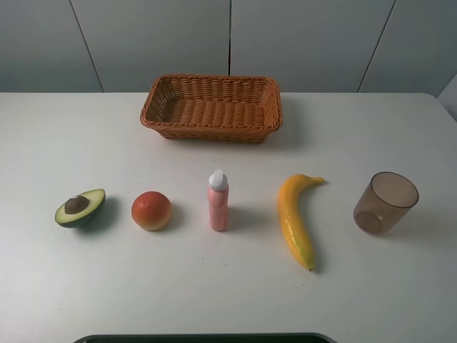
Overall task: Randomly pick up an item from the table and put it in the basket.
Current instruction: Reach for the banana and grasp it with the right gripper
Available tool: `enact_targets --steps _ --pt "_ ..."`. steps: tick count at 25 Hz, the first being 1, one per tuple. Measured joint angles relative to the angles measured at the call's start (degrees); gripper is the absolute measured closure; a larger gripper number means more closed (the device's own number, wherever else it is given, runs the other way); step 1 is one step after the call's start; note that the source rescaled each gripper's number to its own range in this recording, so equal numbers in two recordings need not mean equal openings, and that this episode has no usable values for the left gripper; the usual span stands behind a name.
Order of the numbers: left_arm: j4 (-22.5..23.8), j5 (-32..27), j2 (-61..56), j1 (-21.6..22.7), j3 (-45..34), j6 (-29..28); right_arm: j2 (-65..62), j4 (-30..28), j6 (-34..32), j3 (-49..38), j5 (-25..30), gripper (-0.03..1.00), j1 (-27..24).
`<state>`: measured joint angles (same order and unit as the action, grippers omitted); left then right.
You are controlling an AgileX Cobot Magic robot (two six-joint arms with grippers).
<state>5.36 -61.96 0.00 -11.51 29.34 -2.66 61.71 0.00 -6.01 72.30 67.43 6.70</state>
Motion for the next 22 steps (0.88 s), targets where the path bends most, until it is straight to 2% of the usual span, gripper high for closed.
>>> enact_targets --steps 6,10,15,22 --pt "0.00 0.00 0.00 0.00 0.00 0.00 13.12 -0.88 -8.12 3.74 0.08 -0.03 13.35" --pt "0.00 0.00 0.00 0.00 0.00 0.00 20.15 -0.88 -12.81 3.87 1.00 -0.03 20.38" --pt "0.00 0.00 0.00 0.00 0.00 0.00 27.70 -0.88 -18.15 3.87 2.01 -0.03 24.41" --pt "0.00 0.00 0.00 0.00 0.00 0.00 34.64 -0.88 -21.97 2.62 1.94 -0.03 28.27"
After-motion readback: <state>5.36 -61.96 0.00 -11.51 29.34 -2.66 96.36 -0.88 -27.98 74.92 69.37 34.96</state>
